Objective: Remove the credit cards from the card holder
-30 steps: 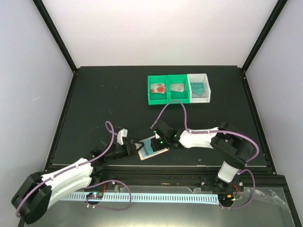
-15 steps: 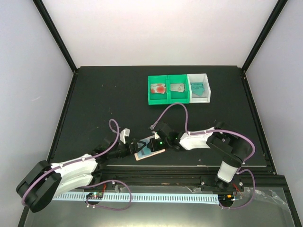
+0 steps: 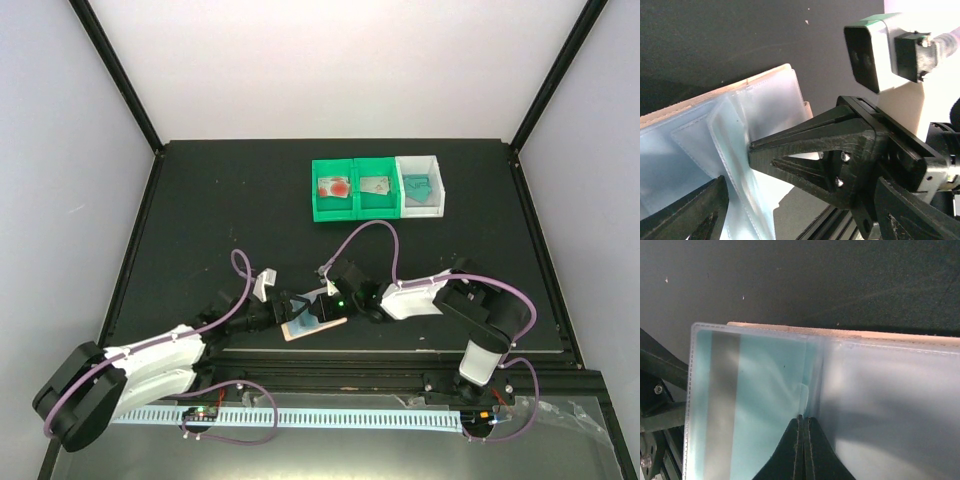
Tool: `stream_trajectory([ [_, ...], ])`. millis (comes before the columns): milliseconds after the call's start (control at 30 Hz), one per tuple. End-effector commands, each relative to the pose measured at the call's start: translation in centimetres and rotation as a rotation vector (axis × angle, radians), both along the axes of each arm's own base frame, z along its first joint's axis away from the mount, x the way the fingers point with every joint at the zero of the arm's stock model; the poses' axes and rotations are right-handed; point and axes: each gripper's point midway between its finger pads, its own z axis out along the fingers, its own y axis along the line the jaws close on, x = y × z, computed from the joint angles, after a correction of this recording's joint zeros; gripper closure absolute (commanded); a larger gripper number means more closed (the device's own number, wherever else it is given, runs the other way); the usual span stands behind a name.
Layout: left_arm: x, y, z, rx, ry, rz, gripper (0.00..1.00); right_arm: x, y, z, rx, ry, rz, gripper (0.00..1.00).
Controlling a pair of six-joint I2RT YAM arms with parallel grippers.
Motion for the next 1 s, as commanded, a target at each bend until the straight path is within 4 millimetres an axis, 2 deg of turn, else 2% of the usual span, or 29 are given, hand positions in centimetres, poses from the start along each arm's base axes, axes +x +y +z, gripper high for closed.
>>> stream_trajectory([
  [0,0.4,-0.3,1.9,-0.020,-0.042,-0.012,0.20,-1.5,-1.3,-2.2,-0.056,0.061,0.009,0.99],
  [200,0.0,0.3,1.4,0.018,-0.034,-0.008,0.21,-1.5,-1.2,-1.9,-0.053,0.056,0.012,0.99],
  [500,-0.3,0.2,0.8,0.038,-0.020,-0.032,0.20,-1.6,-0.9,-1.9,-0.031,0.066,0.014,0.99],
  [733,-0.3,-0.5,1.5,0.024,-0.046,-0.076,0.20,-1.8,-0.9,-1.7,-0.011,0.068,0.013,0.99],
  [967,-0.1,-0.4,1.9,0.038,-0.061,-0.073,0.27,-1.8,-0.7,-1.1,0.022,0.067,0.008,0.99],
])
